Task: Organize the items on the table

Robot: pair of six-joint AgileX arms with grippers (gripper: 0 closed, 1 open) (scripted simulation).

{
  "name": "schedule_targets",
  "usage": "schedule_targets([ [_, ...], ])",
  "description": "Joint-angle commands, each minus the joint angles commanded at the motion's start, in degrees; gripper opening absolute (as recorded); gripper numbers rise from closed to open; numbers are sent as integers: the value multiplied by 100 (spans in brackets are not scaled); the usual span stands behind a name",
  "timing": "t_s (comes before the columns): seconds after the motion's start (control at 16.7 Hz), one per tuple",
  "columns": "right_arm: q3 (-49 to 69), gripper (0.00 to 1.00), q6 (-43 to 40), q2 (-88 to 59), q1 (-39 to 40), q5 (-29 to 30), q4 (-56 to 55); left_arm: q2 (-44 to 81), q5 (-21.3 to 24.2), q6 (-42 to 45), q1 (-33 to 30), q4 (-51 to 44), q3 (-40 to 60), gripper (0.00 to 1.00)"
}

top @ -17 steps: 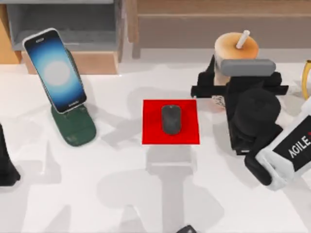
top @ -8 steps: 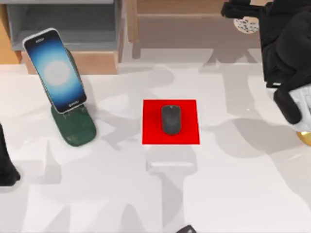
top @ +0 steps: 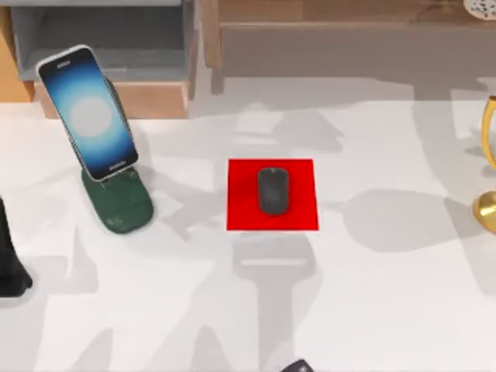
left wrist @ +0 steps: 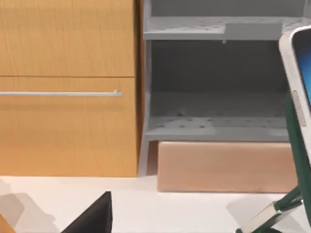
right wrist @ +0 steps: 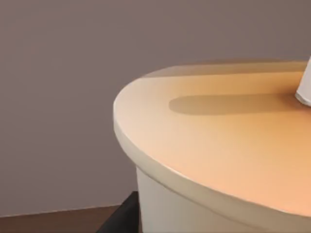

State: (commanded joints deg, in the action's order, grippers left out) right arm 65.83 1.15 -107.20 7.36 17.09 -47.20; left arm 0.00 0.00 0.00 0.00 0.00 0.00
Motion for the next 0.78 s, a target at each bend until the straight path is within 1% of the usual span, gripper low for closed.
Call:
schedule_targets([
  [0.24,664,0,-46,-253,-270,-681,832,0,0,0,0,0,0,100],
  [0.42,1034,0,-90,-404,-380,-1066,1202,0,0,0,0,0,0,100],
  [0.54,1156,0,-107,-459,-415,-1197,1309,0,0,0,0,0,0,100],
  [0.78,1171,0,-109,-466,-419,-1214,1321,0,0,0,0,0,0,100],
])
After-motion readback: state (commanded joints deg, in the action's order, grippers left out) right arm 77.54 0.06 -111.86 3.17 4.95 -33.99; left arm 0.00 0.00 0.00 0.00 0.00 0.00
